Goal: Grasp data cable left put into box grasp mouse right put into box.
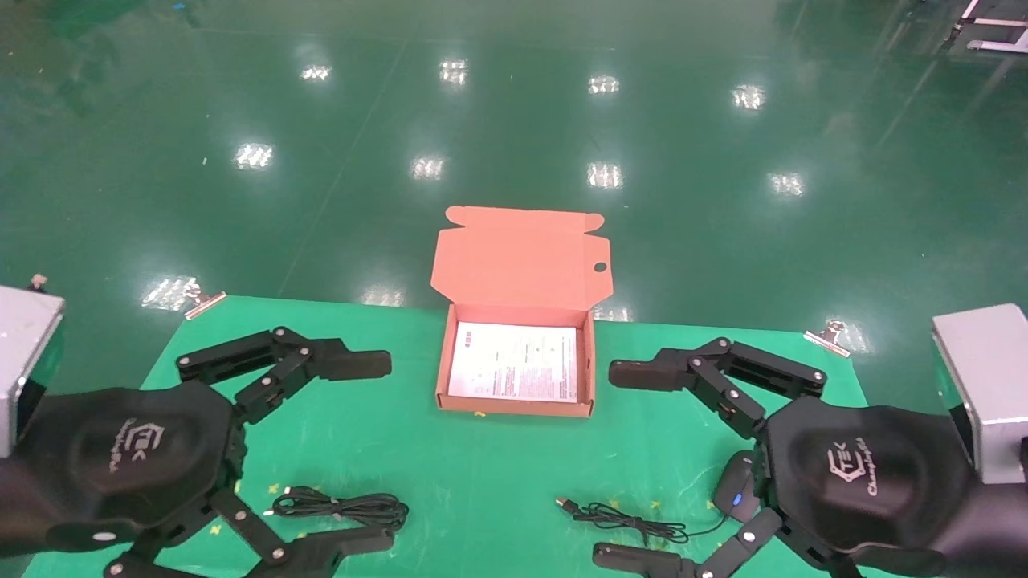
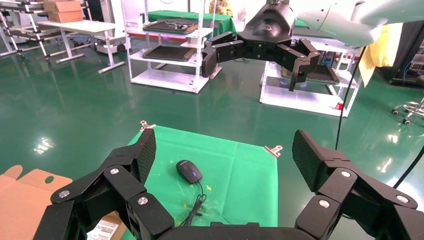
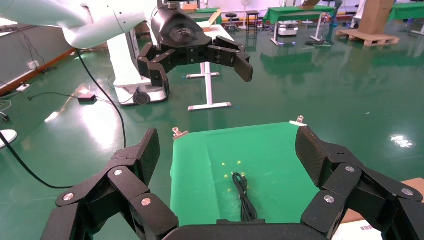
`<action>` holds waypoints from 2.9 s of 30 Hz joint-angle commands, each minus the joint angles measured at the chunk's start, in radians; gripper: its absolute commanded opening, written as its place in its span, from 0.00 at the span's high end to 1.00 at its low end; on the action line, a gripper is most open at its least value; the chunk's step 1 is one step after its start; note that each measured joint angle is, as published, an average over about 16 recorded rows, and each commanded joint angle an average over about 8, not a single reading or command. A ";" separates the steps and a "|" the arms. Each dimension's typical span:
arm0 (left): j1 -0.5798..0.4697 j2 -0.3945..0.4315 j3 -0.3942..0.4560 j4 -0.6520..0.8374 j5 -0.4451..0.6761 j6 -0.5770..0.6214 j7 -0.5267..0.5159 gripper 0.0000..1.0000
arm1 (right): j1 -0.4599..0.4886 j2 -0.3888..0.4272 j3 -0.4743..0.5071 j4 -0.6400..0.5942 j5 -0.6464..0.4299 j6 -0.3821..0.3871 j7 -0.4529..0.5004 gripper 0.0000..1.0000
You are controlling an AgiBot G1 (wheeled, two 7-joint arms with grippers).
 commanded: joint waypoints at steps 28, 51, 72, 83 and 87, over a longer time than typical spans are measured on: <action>-0.262 0.088 0.300 -0.010 0.457 0.075 -0.126 0.00 | 0.285 -0.008 -0.239 0.070 -0.530 -0.069 -0.151 0.00; -0.374 0.245 0.566 -0.040 1.095 -0.059 -0.157 0.00 | 0.390 -0.187 -0.547 0.070 -0.976 0.019 -0.286 0.00; -0.309 0.399 0.625 0.242 1.313 -0.251 -0.232 0.00 | 0.213 -0.307 -0.628 0.026 -1.429 0.300 0.034 0.00; -0.343 0.477 0.600 0.525 1.258 -0.309 -0.139 0.00 | 0.227 -0.401 -0.603 -0.190 -1.367 0.327 0.074 0.00; -0.356 0.492 0.594 0.587 1.246 -0.327 -0.097 0.00 | 0.232 -0.426 -0.602 -0.249 -1.361 0.348 0.056 0.00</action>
